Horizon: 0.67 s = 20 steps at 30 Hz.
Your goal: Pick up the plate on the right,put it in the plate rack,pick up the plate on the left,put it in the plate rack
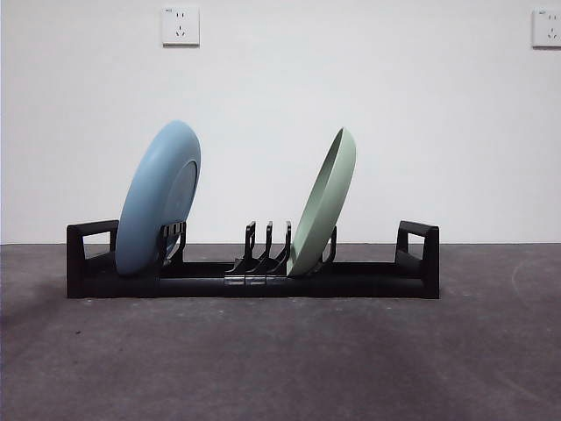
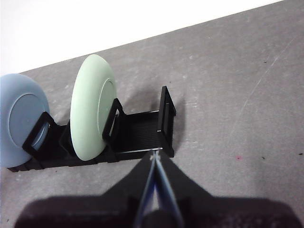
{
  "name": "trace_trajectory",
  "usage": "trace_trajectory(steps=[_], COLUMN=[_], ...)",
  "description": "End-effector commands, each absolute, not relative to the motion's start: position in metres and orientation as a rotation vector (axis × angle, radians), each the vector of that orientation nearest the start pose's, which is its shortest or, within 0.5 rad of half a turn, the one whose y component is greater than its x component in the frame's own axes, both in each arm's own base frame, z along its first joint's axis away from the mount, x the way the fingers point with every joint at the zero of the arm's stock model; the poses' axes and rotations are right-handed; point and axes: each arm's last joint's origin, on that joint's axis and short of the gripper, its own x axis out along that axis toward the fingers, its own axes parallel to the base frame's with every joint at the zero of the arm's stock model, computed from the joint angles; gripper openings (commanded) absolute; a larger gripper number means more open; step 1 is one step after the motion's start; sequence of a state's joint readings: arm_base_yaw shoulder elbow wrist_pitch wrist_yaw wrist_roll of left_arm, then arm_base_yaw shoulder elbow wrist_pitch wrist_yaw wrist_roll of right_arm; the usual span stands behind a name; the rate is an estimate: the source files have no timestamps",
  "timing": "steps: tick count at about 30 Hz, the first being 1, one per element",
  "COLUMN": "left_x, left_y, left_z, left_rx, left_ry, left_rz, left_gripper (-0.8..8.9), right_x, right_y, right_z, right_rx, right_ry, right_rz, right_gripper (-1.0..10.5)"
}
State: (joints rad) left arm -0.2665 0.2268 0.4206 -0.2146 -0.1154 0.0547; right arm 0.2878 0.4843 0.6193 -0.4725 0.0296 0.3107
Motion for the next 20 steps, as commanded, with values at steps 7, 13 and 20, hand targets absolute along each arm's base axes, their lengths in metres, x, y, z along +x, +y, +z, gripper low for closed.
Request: trace_trajectory(steps=[7,13,20], left_x=[0.093,0.092,0.096], left_y=[-0.011,-0.009,-0.009], left_z=[0.190,0.168,0.148], left_rx=[0.058,0.061,0.036], left_ry=[0.125,0.122,0.173], left_rz=[-0.114,-0.088,-0.079], left_gripper=[-0.03,-0.03,-0.03], right_x=[0.108,0.108,0.108], right_y=[0.031,0.031,0.031], right_z=[0.286,0.286,0.286], right_rx=[0.261,0.261,0.261], right_ry=[0.369,0.369,0.369], right_rz=[0.198,0.198,0.198], right_gripper=[0.0,0.0,0.0])
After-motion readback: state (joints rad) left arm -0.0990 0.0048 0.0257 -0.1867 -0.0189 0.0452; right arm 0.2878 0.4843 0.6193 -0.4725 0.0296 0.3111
